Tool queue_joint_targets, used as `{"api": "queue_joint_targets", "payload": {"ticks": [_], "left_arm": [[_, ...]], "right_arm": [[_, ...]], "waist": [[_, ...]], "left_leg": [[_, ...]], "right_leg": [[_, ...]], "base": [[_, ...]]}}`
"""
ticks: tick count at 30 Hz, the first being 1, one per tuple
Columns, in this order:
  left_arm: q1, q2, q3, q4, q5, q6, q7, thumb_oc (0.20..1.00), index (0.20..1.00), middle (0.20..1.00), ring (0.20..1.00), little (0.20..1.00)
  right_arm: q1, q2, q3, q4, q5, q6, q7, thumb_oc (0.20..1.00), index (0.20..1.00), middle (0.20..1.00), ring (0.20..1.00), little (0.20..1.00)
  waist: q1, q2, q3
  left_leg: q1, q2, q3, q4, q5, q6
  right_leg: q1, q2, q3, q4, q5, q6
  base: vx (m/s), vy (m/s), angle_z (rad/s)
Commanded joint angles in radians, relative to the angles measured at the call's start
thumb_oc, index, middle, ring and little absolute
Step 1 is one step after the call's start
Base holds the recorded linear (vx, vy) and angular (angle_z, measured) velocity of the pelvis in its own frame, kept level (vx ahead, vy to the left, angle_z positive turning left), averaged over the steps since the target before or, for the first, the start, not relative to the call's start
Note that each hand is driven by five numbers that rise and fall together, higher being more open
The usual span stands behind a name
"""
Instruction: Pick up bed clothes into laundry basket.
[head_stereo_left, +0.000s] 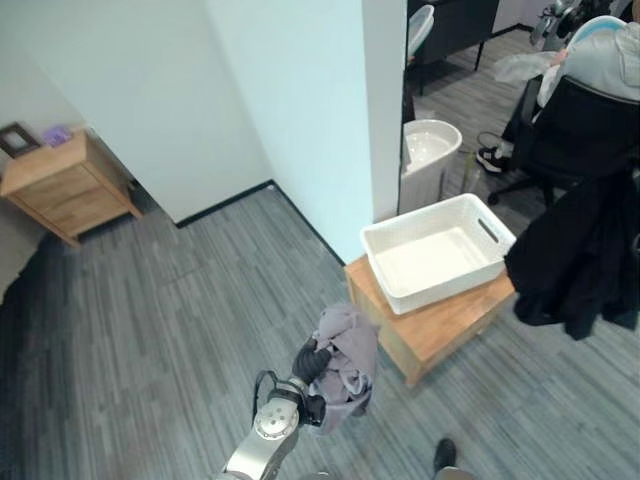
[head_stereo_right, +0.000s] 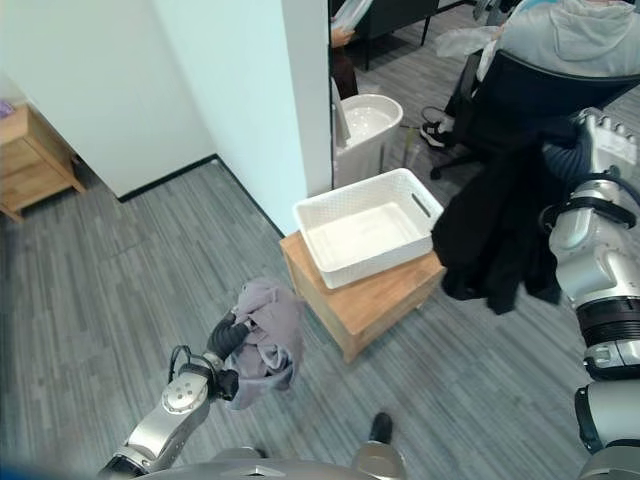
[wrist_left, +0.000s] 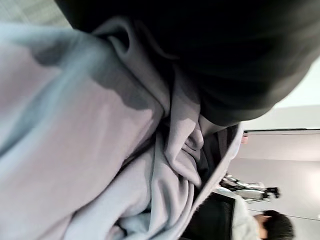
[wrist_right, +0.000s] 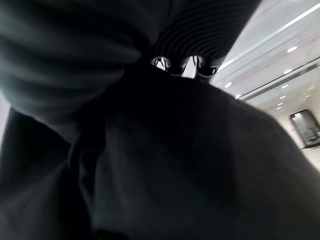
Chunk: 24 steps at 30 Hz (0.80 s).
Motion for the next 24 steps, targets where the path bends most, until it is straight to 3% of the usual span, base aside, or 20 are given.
{"api": "queue_joint_targets", "payload": {"ticks": [1, 2, 5, 8, 10, 12, 13, 15, 24], "left_arm": [[-0.075, 0.007, 0.011, -0.07, -0.043, -0.079, 0.005, 0.2, 0.2, 0.2, 0.2, 0.2], [-0.073, 0.005, 0.01, -0.069, -0.053, -0.078, 0.005, 0.2, 0.2, 0.2, 0.2, 0.2], [-0.054, -0.004, 0.021, -0.066, -0.079, -0.074, 0.005, 0.2, 0.2, 0.2, 0.2, 0.2], [-0.037, -0.004, 0.033, -0.07, -0.082, -0.068, 0.007, 0.2, 0.2, 0.2, 0.2, 0.2], [-0.028, -0.006, 0.037, -0.072, -0.08, -0.064, 0.006, 0.2, 0.2, 0.2, 0.2, 0.2], [-0.021, -0.007, 0.039, -0.073, -0.076, -0.06, 0.003, 0.2, 0.2, 0.2, 0.2, 0.2], [-0.016, -0.01, 0.04, -0.058, -0.08, -0.059, 0.0, 0.2, 0.2, 0.2, 0.2, 0.2], [-0.017, -0.002, 0.035, -0.063, -0.07, -0.053, -0.006, 0.2, 0.2, 0.2, 0.2, 0.2], [-0.011, 0.012, 0.019, -0.062, -0.078, -0.046, -0.014, 0.2, 0.2, 0.2, 0.2, 0.2]], "right_arm": [[-0.202, -0.028, 0.027, -0.057, 0.028, -0.047, -0.055, 0.2, 0.2, 0.2, 0.2, 0.2], [-0.208, -0.025, 0.03, -0.06, 0.029, -0.045, -0.056, 0.2, 0.2, 0.2, 0.2, 0.2], [-0.221, -0.021, 0.03, -0.09, 0.054, -0.052, -0.056, 0.2, 0.2, 0.2, 0.2, 0.2], [-0.216, -0.02, 0.033, -0.114, 0.049, -0.046, -0.048, 0.2, 0.2, 0.2, 0.2, 0.2], [-0.2, -0.006, 0.022, -0.133, 0.057, -0.051, -0.045, 0.2, 0.2, 0.2, 0.2, 0.2], [-0.18, 0.0, 0.01, -0.142, 0.056, -0.055, -0.045, 0.2, 0.2, 0.2, 0.2, 0.2], [-0.12, 0.003, 0.006, -0.136, 0.028, -0.051, -0.034, 0.2, 0.2, 0.2, 0.2, 0.2], [-0.062, 0.02, -0.013, -0.131, 0.006, -0.045, -0.019, 0.2, 0.2, 0.2, 0.2, 0.2], [-0.083, 0.104, 0.025, -0.052, 0.0, -0.035, -0.014, 0.2, 0.2, 0.2, 0.2, 0.2]], "waist": [[0.039, -0.011, -0.036], [0.04, -0.011, -0.03], [0.055, -0.01, 0.008], [0.064, -0.022, 0.04], [0.065, -0.026, 0.037], [0.07, -0.027, 0.029], [0.073, -0.009, 0.017], [0.067, -0.009, 0.008], [0.086, -0.026, -0.007]], "left_leg": [[-0.058, -0.039, -0.044, 0.063, -0.098, -0.032], [-0.076, -0.027, -0.054, 0.108, -0.1, -0.04], [-0.167, 0.007, -0.085, 0.335, -0.021, -0.078], [-0.241, 0.006, -0.092, 0.434, 0.012, -0.072], [-0.26, 0.001, -0.07, 0.348, -0.023, -0.053], [-0.252, -0.009, -0.058, 0.266, -0.023, -0.043], [-0.245, 0.004, -0.042, 0.073, 0.026, -0.053], [-0.211, 0.009, -0.032, 0.019, 0.058, -0.047], [-0.134, -0.012, 0.013, -0.079, 0.072, -0.034]], "right_leg": [[0.032, -0.068, -0.069, 0.039, -0.102, 0.125], [0.043, -0.062, -0.078, 0.034, -0.112, 0.115], [0.093, -0.037, -0.109, 0.018, -0.145, 0.075], [0.126, -0.019, -0.121, 0.014, -0.166, 0.055], [0.127, -0.012, -0.117, 0.014, -0.176, 0.064], [0.126, -0.011, -0.113, 0.014, -0.182, 0.07], [0.137, 0.007, -0.112, 0.022, -0.205, 0.079], [0.143, 0.018, -0.121, 0.036, -0.222, 0.074], [0.14, 0.008, -0.119, 0.071, -0.229, 0.085]], "base": [[0.11, -0.276, -0.02], [0.09, -0.281, 0.2], [0.03, -0.189, 0.12], [0.06, -0.156, 0.2], [0.09, -0.032, 0.17], [0.13, 0.053, 0.09], [0.13, 0.063, 0.1], [0.16, 0.034, 0.15], [0.15, 0.034, -0.09]]}}
